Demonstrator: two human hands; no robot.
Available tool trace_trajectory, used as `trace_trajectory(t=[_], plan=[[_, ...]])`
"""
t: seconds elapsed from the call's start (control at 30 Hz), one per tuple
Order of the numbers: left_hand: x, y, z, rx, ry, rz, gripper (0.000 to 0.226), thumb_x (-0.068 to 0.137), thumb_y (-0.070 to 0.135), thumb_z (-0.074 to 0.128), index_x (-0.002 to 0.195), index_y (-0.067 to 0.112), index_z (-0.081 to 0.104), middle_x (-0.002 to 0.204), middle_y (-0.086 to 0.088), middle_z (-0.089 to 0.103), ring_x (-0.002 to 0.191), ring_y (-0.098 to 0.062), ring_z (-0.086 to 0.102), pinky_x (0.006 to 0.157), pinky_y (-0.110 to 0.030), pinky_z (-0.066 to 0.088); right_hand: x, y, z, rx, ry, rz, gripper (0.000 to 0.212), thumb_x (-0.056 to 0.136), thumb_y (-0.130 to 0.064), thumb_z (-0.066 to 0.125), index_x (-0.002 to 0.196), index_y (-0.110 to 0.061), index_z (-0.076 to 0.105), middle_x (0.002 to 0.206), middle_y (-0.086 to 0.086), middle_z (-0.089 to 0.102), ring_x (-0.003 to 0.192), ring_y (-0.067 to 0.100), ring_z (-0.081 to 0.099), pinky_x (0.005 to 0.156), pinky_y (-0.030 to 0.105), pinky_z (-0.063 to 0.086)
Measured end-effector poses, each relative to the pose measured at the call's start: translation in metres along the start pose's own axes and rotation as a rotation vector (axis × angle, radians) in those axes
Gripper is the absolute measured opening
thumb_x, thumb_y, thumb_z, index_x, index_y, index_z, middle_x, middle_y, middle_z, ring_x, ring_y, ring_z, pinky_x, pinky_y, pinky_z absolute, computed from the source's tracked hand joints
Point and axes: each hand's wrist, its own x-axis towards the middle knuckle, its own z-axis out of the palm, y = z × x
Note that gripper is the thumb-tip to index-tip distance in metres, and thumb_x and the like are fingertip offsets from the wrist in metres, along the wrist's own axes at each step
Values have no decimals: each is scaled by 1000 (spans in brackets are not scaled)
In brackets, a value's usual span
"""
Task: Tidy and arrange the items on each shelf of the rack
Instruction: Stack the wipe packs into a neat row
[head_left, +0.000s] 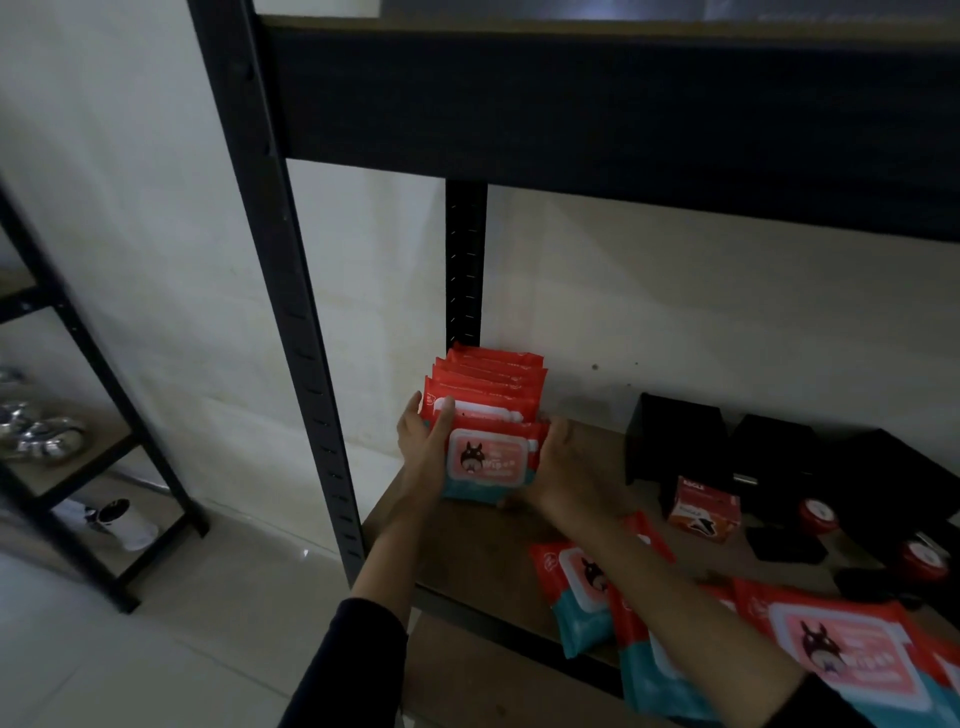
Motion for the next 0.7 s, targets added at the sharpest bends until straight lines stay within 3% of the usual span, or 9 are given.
trace_trajectory(t=[0.07,0.13,0.2,0.3,0.47,0.6,0.7], plan=[[5,-6,-1,8,14,-3,100,60,84,57,141,29,34,140,-6,45,117,-28,57,94,-52,51,1,-3,7,151,37,-27,93,64,-36,88,130,-20,26,115,-9,43,101,1,48,85,12,36],[8,-9,-2,2,12,-1,105,56,87,58,141,33,31,139,-5,46,115,-29,59,92,-53,52,1,-4,10,285,78,-46,82,70,-29,86,123,-23,24,108,-15,40,91,-2,48,79,15,47],[8,-7,-2,11,16,0,103,56,87,58,142,38,29,139,-1,47,115,-27,59,93,-53,51,2,-5,13,363,91,-64,84,72,-26,85,127,-23,21,115,-13,40,99,0,49,90,24,49],[9,0,0,-4,-17,22,101,59,84,59,142,36,28,139,0,45,118,-24,57,96,-51,50,6,-9,16,416,106,-113,90,69,-20,87,130,-18,21,126,-5,42,111,3,47,93,23,45],[12,0,-2,59,-46,76,93,65,77,59,142,36,27,139,1,43,119,-21,55,97,-50,50,11,-10,20,442,154,-132,92,62,-17,90,123,-24,22,132,5,44,119,11,50,99,35,51],[10,4,-2,129,-17,92,94,69,75,56,146,32,23,143,-1,39,126,-22,49,102,-51,45,12,-7,16,408,144,-97,94,59,-18,92,127,-15,27,129,4,43,117,10,47,96,26,46],[2,12,-1,245,39,160,86,82,63,51,150,23,16,152,-5,28,139,-24,30,113,-51,31,5,-4,6,349,132,-63,94,59,-27,92,128,-17,28,122,-2,43,111,7,47,87,17,46]])
